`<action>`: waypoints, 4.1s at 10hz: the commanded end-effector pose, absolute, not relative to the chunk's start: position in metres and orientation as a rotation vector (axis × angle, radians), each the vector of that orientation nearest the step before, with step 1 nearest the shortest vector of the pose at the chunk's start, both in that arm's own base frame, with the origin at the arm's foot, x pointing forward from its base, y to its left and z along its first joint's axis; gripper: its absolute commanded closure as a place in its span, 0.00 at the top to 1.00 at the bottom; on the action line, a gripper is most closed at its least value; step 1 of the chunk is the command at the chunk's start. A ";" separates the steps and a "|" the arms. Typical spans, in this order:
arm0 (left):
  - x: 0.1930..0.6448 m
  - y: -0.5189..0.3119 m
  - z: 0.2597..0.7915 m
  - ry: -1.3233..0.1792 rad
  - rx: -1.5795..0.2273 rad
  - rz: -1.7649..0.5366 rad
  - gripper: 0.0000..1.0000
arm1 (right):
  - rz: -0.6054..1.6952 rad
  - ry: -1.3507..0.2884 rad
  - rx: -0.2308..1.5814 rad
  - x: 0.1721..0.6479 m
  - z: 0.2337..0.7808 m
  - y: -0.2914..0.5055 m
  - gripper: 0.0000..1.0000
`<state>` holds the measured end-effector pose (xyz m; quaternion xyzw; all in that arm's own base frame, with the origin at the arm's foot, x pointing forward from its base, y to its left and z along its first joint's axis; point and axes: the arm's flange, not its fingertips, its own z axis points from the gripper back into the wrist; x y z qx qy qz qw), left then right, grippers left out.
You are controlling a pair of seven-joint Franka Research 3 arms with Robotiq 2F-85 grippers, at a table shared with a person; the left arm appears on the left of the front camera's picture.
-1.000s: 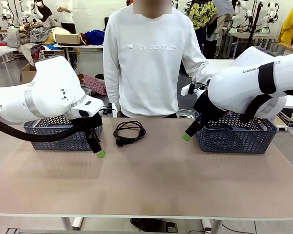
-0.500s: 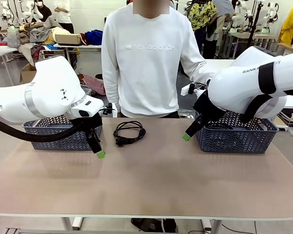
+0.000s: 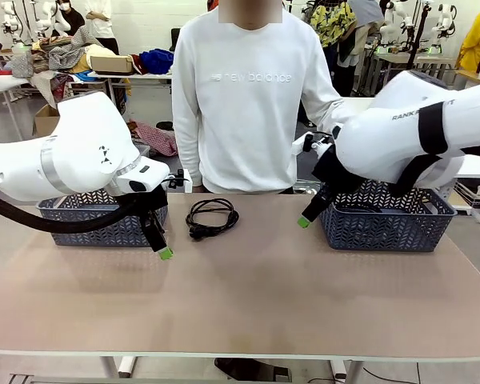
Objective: Organize the cables according to human instructions.
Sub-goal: Pick up a bundle of cables and place it in the basket indicated by the human.
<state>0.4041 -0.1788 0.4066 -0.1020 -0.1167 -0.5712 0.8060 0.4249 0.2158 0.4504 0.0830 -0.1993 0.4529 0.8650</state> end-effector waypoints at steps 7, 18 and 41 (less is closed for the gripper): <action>0.404 -0.177 0.407 -0.250 -0.221 -1.215 1.00 | 1.817 -0.359 0.120 0.512 0.459 0.289 1.00; 0.404 -0.177 0.407 -0.250 -0.221 -1.215 1.00 | 1.905 -0.298 0.113 0.518 0.445 0.305 1.00; 0.404 -0.177 0.407 -0.250 -0.221 -1.215 1.00 | 1.935 -0.064 -0.066 0.602 0.335 0.455 1.00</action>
